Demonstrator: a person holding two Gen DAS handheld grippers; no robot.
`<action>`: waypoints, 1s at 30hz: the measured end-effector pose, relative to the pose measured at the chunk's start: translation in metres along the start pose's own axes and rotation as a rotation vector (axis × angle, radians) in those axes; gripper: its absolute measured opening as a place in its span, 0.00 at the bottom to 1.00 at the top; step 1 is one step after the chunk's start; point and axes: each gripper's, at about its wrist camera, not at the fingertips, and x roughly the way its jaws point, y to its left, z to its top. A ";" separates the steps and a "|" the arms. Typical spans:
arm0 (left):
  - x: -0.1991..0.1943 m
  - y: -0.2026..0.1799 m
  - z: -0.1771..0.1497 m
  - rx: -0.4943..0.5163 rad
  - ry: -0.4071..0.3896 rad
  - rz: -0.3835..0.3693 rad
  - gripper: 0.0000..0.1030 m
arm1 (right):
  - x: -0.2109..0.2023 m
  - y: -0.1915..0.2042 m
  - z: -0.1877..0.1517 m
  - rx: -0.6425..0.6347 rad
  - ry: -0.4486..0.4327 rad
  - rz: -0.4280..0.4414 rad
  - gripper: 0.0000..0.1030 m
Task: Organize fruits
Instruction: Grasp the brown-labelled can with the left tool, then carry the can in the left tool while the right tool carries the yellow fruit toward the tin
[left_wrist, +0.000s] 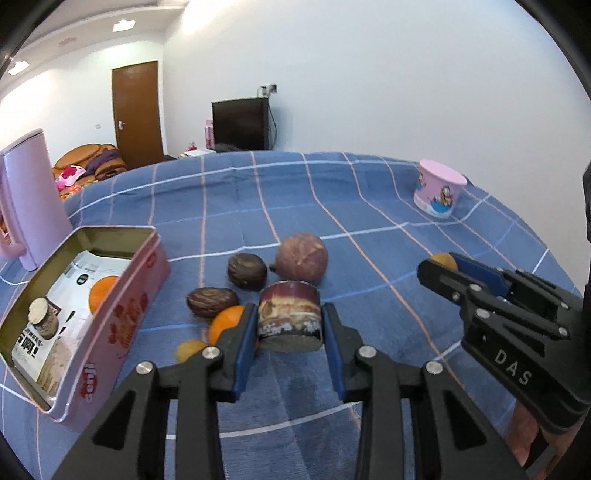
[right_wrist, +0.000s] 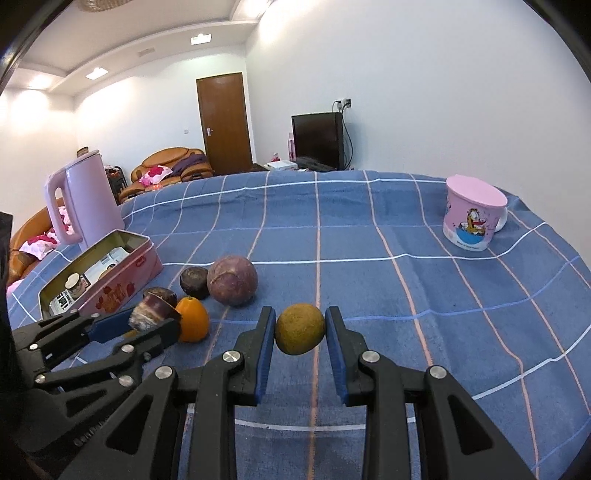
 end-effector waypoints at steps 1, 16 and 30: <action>-0.002 0.001 0.000 -0.004 -0.009 0.002 0.35 | -0.002 0.001 0.000 -0.002 -0.009 -0.004 0.29; -0.015 0.004 -0.002 -0.014 -0.081 0.041 0.35 | -0.015 0.001 -0.001 -0.010 -0.082 0.015 0.29; -0.030 0.002 -0.003 -0.014 -0.153 0.067 0.35 | -0.027 0.000 -0.003 -0.009 -0.148 0.021 0.29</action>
